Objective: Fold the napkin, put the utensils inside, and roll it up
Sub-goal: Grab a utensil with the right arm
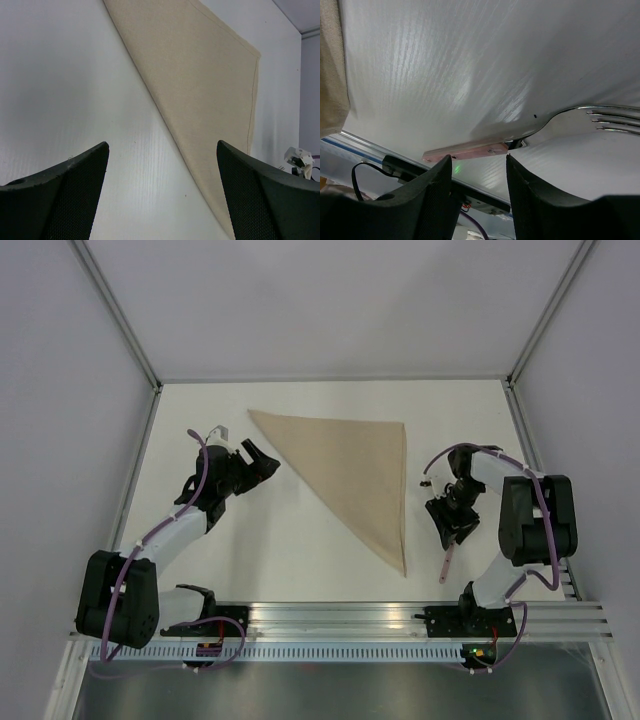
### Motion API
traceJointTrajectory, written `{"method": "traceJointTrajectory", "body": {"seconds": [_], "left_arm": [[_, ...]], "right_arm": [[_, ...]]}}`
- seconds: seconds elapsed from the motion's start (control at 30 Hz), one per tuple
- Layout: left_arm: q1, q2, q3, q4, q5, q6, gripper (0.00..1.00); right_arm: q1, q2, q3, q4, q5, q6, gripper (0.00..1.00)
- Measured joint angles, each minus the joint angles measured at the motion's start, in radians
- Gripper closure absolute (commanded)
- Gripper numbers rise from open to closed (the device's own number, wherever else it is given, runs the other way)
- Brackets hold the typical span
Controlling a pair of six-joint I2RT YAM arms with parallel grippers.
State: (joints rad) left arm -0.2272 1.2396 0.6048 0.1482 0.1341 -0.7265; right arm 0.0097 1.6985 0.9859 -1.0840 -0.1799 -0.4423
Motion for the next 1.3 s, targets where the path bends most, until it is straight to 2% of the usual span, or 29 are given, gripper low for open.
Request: {"method": "traceJointTrajectory", "body": {"seconds": [0.43, 0.97, 1.3], "left_arm": [[0.000, -0.005, 0.000, -0.001, 0.000, 0.000, 0.08], [0.000, -0.005, 0.006, -0.005, -0.002, 0.001, 0.08], [0.000, 0.011, 0.026, -0.011, -0.002, 0.001, 0.08]], "right_arm": [[-0.001, 0.077, -0.006, 0.003, 0.006, 0.023, 0.53], [-0.001, 0.187, 0.116, -0.026, 0.013, 0.114, 0.58], [0.017, 0.199, 0.127, -0.023, 0.048, 0.144, 0.63]]}}
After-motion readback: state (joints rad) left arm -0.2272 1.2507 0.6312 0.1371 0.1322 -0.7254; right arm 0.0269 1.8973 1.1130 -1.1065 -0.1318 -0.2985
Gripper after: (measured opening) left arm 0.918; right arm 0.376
